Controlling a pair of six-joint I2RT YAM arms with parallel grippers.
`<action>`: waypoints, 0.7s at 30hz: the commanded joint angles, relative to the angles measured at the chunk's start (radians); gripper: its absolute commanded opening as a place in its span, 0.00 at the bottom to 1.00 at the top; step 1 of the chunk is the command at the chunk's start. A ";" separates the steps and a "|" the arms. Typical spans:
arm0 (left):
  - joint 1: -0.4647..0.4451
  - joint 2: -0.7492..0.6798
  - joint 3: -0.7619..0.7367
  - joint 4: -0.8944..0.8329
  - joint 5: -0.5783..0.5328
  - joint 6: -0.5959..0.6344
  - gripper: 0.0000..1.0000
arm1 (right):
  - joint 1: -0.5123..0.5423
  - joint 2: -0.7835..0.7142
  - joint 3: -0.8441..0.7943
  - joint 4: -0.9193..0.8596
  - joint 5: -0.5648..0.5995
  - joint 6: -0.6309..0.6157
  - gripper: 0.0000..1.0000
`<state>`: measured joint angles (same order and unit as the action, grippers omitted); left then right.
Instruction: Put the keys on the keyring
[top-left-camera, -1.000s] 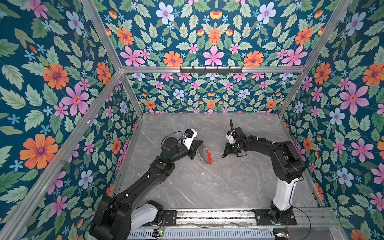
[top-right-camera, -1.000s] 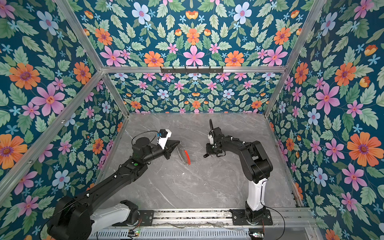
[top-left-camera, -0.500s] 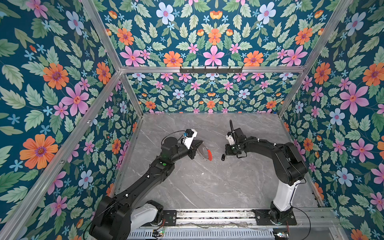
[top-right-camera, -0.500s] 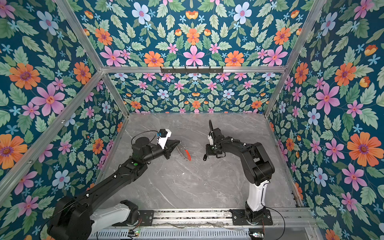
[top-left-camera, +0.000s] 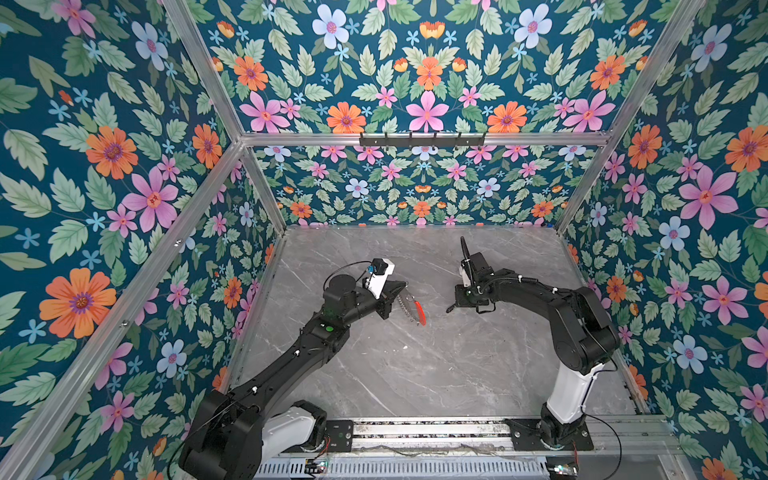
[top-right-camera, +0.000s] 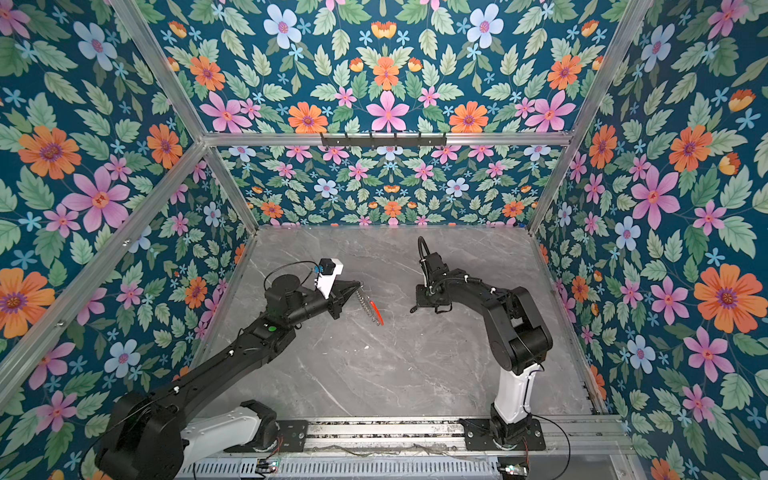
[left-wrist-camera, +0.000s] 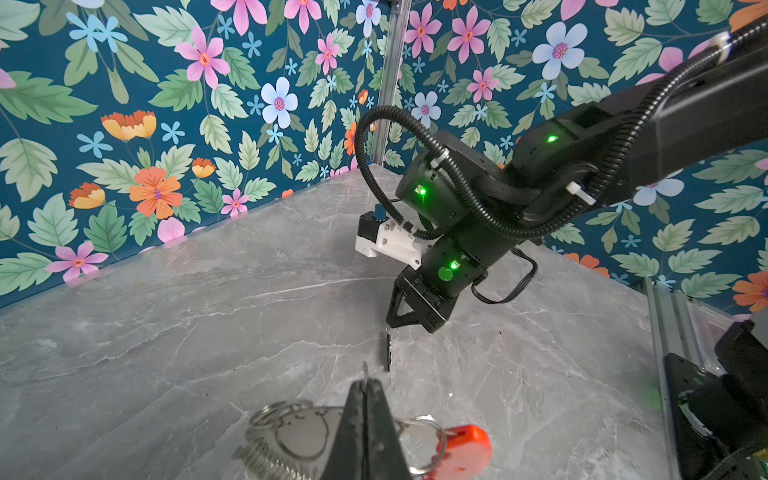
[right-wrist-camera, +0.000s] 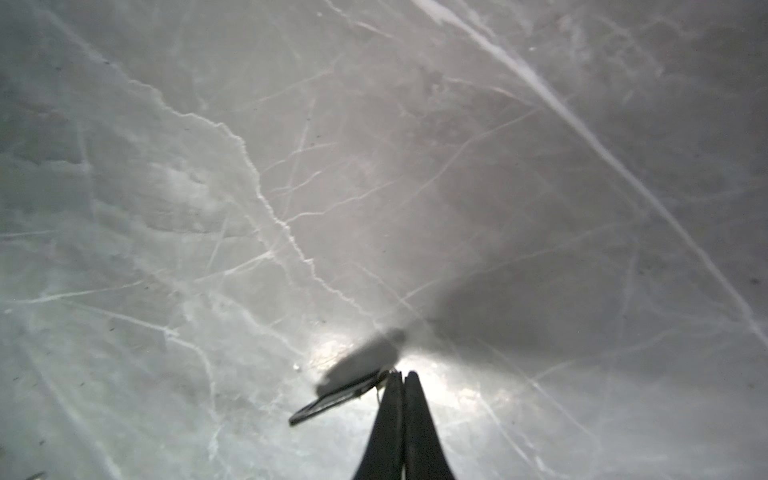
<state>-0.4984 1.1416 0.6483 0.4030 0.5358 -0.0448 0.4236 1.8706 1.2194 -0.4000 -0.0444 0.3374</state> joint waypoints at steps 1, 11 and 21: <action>-0.001 0.004 0.002 0.048 0.008 -0.012 0.00 | 0.003 0.043 0.045 -0.109 0.089 0.023 0.00; -0.002 -0.007 0.001 0.033 0.002 -0.010 0.00 | 0.004 0.074 0.088 -0.131 0.087 0.039 0.00; -0.002 0.003 0.007 0.033 0.004 -0.012 0.00 | 0.004 0.068 0.113 -0.147 0.075 0.057 0.00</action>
<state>-0.4992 1.1416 0.6476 0.3977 0.5358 -0.0521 0.4263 1.9427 1.3235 -0.5224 0.0280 0.3756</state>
